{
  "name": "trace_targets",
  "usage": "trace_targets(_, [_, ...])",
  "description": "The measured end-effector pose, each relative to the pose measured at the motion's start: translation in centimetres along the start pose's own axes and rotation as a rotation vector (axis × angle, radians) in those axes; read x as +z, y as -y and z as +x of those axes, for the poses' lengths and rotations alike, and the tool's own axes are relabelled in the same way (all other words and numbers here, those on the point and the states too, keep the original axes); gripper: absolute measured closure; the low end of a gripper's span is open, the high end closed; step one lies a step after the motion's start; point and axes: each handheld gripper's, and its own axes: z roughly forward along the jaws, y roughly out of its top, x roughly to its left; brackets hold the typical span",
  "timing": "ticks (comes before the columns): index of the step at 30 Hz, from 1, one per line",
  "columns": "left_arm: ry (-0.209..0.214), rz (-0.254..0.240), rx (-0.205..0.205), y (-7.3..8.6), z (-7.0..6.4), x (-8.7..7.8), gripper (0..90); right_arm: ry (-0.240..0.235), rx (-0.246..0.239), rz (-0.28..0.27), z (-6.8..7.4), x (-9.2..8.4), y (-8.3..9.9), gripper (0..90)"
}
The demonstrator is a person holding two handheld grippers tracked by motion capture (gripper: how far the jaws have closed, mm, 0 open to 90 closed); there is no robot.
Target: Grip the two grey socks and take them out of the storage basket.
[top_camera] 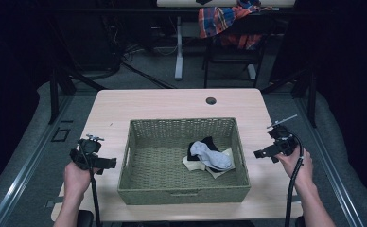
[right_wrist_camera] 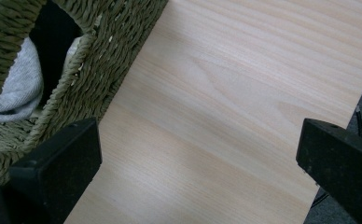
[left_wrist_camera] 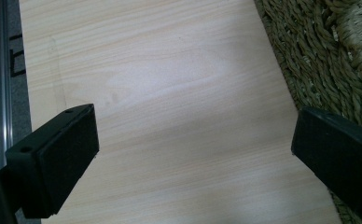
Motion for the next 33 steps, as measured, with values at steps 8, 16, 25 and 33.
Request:
trace_targets(8, [-0.005, -0.005, 0.009, 0.0, -0.1, 0.0, 1.5, -0.033, 0.01, -0.011, 0.3, -0.2, -0.3, 0.0])
trace_targets(16, [-0.003, -0.005, 0.011, 0.0, -0.1, -0.1, 1.4, -0.049, -0.015, -0.006, 0.7, -0.8, -0.8, 0.0])
trace_targets(25, [-0.003, -0.004, 0.01, 0.0, -0.1, -0.1, 1.4, -0.069, -0.029, -0.044, 1.6, -2.1, -1.9, 0.0])
trace_targets(33, [-0.003, -0.004, 0.01, 0.0, -0.1, -0.1, 1.4, -0.082, -0.069, -0.06, 3.0, -3.1, -2.9, 0.0])
